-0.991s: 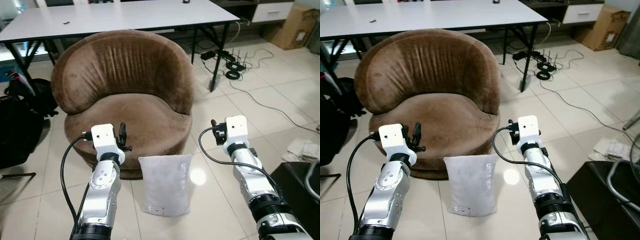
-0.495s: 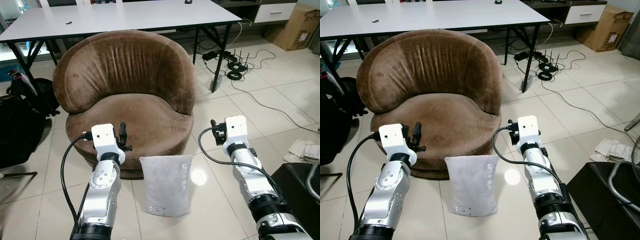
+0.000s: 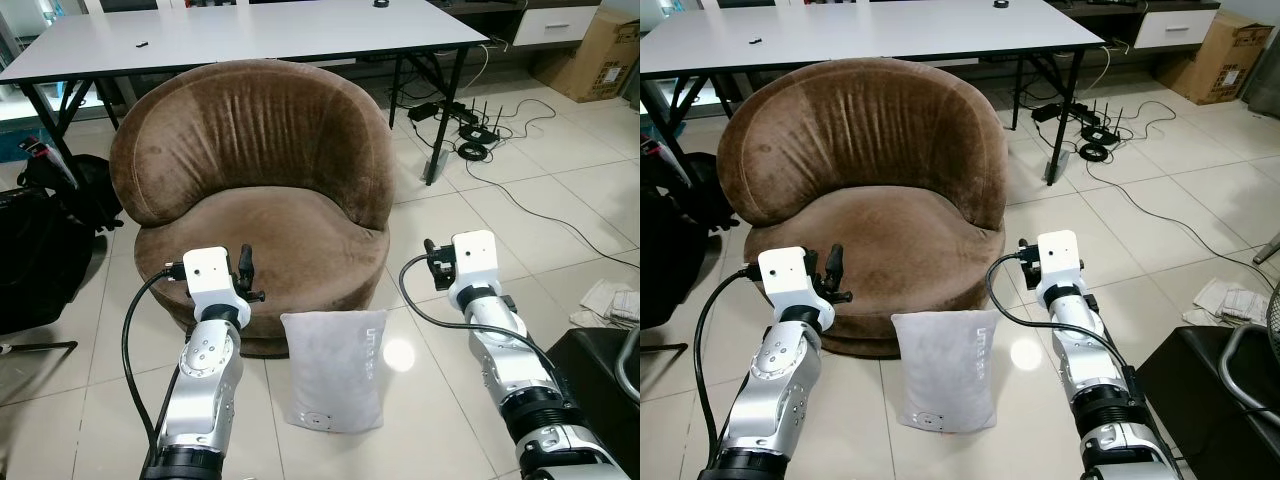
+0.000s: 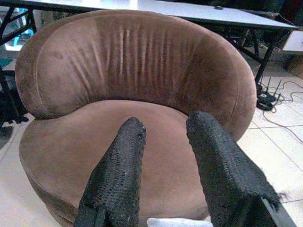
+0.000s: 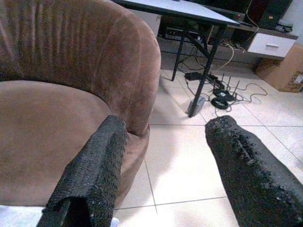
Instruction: Move the pillow to the sofa from floor
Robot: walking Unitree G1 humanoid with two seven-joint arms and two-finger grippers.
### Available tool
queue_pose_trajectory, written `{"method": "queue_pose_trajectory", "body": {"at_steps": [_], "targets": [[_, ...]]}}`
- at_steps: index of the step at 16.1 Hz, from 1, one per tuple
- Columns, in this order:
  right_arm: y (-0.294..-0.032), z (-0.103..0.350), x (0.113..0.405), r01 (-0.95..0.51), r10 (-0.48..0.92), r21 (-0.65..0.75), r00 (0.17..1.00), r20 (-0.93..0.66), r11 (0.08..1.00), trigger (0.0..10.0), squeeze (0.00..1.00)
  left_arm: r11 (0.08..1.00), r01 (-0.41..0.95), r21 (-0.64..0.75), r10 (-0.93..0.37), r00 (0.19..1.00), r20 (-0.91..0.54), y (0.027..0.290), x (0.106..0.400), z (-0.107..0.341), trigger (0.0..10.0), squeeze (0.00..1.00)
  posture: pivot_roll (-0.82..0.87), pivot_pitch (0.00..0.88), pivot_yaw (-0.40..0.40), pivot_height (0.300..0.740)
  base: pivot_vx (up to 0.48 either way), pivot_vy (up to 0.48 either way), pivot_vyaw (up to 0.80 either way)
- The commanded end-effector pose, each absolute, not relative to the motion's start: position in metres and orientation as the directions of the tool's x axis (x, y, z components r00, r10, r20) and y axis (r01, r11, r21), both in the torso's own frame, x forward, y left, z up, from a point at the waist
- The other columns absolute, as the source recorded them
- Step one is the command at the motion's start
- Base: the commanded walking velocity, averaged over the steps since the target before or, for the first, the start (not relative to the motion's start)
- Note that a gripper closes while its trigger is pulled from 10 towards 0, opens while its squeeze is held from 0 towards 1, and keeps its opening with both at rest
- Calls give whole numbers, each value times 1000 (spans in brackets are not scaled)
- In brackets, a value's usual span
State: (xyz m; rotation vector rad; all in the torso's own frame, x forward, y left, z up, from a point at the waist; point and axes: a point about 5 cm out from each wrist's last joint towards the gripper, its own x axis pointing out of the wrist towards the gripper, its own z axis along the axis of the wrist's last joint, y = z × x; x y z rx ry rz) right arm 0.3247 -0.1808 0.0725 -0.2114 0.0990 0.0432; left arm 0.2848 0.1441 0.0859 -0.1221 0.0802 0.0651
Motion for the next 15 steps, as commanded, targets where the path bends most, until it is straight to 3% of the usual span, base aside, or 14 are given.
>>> {"method": "queue_pose_trajectory", "body": {"at_steps": [1,10,15], "targets": [[-182,76,328,-58,36,-219,994,-103,974,10000,0,991,-64,-114,54,995,-86,143,287,86,10000,0,-107,0,35,740,0,0,0],[-178,74,327,-71,48,-219,993,-109,973,10000,0,986,-67,-156,53,994,-93,142,285,85,10000,0,-99,0,32,740,0,28,0],[-178,71,325,-71,46,-219,992,-115,973,10000,0,987,-56,-147,44,995,-84,143,284,86,10000,0,-101,0,36,740,376,208,0]]}}
